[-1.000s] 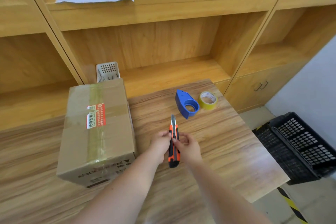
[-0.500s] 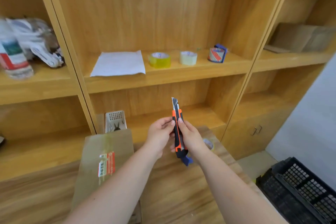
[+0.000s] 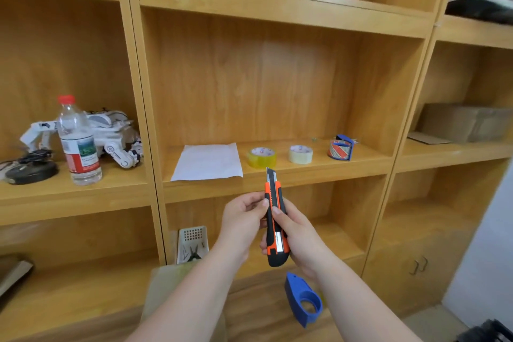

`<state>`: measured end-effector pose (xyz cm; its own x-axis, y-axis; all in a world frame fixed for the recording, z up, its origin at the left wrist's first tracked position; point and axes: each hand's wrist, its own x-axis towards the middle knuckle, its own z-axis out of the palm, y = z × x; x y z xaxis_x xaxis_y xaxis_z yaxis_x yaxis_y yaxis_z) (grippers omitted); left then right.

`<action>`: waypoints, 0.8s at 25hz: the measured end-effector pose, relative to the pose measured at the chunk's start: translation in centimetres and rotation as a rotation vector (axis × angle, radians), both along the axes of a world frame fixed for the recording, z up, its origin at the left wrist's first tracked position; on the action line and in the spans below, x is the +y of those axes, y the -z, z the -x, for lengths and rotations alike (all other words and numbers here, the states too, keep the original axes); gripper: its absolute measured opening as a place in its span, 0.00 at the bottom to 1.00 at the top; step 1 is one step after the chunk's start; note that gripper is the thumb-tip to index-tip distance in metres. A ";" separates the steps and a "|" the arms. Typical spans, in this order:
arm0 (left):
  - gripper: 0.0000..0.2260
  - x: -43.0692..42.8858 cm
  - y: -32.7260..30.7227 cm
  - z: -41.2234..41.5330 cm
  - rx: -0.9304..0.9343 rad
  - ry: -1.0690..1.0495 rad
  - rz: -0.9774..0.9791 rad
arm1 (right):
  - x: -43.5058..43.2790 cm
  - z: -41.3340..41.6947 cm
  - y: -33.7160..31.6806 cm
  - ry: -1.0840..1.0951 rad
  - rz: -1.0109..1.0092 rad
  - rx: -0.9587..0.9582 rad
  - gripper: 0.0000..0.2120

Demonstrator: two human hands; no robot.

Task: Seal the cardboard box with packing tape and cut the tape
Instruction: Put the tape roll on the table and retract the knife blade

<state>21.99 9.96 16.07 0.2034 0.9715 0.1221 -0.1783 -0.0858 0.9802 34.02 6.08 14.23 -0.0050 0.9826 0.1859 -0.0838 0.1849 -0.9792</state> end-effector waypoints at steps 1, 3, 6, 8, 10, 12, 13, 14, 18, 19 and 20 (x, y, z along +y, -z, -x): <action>0.09 0.1 0.0 0.1 0.015 -0.005 -0.007 | -0.1 0.0 0.1 -0.020 -0.008 -0.006 0.14; 0.08 0.2 -0.1 0.5 0.050 -0.014 -0.030 | -0.1 0.1 0.2 -0.053 -0.020 -0.001 0.15; 0.09 0.4 -0.2 0.9 0.082 -0.024 -0.038 | 0.2 0.3 0.5 -0.102 -0.019 0.022 0.18; 0.09 0.5 -0.2 1.1 0.092 -0.034 -0.032 | 0.6 0.4 0.8 -0.136 -0.020 0.030 0.20; 0.09 0.7 0.0 1.3 0.100 -0.039 -0.030 | 0.9 0.3 1.1 -0.185 -0.027 0.040 0.22; 0.10 0.9 0.1 1.4 0.112 -0.046 -0.030 | 1.2 0.2 1.3 -0.230 -0.028 0.055 0.25; 0.10 1.2 0.2 1.4 0.116 -0.048 -0.027 | 1.4 0.1 1.5 -0.250 -0.028 0.057 0.26; 0.09 1.4 0.3 1.4 0.117 -0.049 -0.020 | 1.6 0.0 1.7 -0.268 -0.027 0.059 0.27; 0.08 2.5 1.7 0.8 0.125 -0.064 0.033 | 2.7 -0.8 3.2 -0.317 -0.007 0.109 0.33; 0.08 2.9 2.1 0.6 0.121 -0.066 0.039 | 3.1 -1.2 3.8 -0.327 0.006 0.141 0.35; 0.09 3.2 2.5 0.3 0.111 -0.068 0.047 | 3.4 -1.7 4.4 -0.330 0.027 0.176 0.36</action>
<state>21.70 13.19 13.59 0.1467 0.9876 0.0567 -0.0635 -0.0478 0.9968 35.70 9.47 9.81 -0.2927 0.9380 0.1857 -0.3016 0.0937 -0.9488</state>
